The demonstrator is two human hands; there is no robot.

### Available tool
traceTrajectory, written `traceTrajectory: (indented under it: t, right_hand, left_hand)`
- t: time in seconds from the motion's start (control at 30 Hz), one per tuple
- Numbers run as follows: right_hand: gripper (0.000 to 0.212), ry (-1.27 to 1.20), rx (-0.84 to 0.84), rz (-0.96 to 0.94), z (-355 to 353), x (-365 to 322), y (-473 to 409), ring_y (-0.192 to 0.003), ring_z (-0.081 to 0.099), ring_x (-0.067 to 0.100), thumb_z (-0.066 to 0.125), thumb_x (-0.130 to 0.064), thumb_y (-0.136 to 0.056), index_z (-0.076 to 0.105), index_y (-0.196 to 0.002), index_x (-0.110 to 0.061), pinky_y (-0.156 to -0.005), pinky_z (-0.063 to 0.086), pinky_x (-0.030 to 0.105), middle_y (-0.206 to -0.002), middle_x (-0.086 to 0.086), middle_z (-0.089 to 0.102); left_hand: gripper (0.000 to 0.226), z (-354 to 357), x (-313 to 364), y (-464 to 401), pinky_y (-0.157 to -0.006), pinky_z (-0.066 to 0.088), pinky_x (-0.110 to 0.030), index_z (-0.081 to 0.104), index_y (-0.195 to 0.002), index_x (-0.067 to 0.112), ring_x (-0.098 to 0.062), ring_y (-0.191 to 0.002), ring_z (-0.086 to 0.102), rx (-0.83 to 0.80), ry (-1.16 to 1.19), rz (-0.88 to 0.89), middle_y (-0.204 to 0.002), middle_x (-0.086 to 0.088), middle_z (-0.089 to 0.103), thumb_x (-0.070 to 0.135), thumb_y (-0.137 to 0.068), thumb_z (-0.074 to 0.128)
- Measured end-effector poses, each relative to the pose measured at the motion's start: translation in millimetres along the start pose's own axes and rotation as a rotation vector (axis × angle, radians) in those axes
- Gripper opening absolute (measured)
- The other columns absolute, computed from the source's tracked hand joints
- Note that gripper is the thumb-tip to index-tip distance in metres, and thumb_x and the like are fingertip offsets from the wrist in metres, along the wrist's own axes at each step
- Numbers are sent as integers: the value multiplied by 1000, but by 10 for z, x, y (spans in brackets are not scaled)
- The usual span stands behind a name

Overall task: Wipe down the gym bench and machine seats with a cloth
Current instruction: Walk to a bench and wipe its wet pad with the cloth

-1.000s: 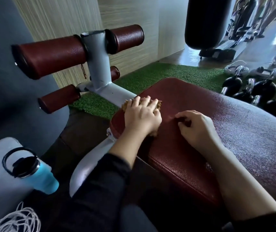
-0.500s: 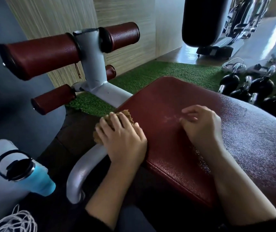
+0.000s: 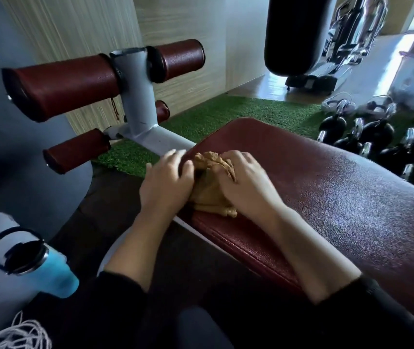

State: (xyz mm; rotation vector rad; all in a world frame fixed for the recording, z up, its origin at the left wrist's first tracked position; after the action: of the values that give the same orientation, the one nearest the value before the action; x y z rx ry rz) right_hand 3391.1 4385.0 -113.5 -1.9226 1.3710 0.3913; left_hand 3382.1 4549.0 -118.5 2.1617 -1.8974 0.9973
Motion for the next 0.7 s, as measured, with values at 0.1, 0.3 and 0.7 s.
traceTrajectory:
  t: [0.1,0.3,0.7]
  right_hand:
    - [58,196,-259,-57,441,-204,-22,-145,8,19,41,-53,-92,26,-145,-35,-119,8,37,-157,1,15]
    - [61,290,-324,-48,228,170,40,-145,-3,10,35,-35,-93,10,-149,-37,-119,1,33,-158,-10,9]
    - [52,330,-326,31,244,668,-504,-147,-2,20,30,-31,-99,15,-149,-32,-119,-1,34,-159,4,3]
  left_hand:
    - [46,102,-263,33,-116,24,-44,43,-144,21,-17,-139,35,-80,55,-60,-151,2,40,36,-102,36]
    - [48,211,-279,78,-112,20,-27,37,-148,16,-12,-141,29,-35,104,-27,-153,0,36,33,-103,36]
    - [46,232,-303,66,-111,21,-27,39,-147,15,-15,-140,31,4,84,-38,-152,-3,38,28,-104,34]
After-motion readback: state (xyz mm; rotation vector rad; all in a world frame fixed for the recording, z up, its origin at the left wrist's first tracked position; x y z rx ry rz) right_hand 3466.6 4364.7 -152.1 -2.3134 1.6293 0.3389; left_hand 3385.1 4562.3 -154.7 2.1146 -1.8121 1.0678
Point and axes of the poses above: each hand's wrist, its own y-axis away from the middle knuckle, its own z-axis out of the palm, x = y × z, the point moved 9 cm from there along -y, towards the middle knuckle
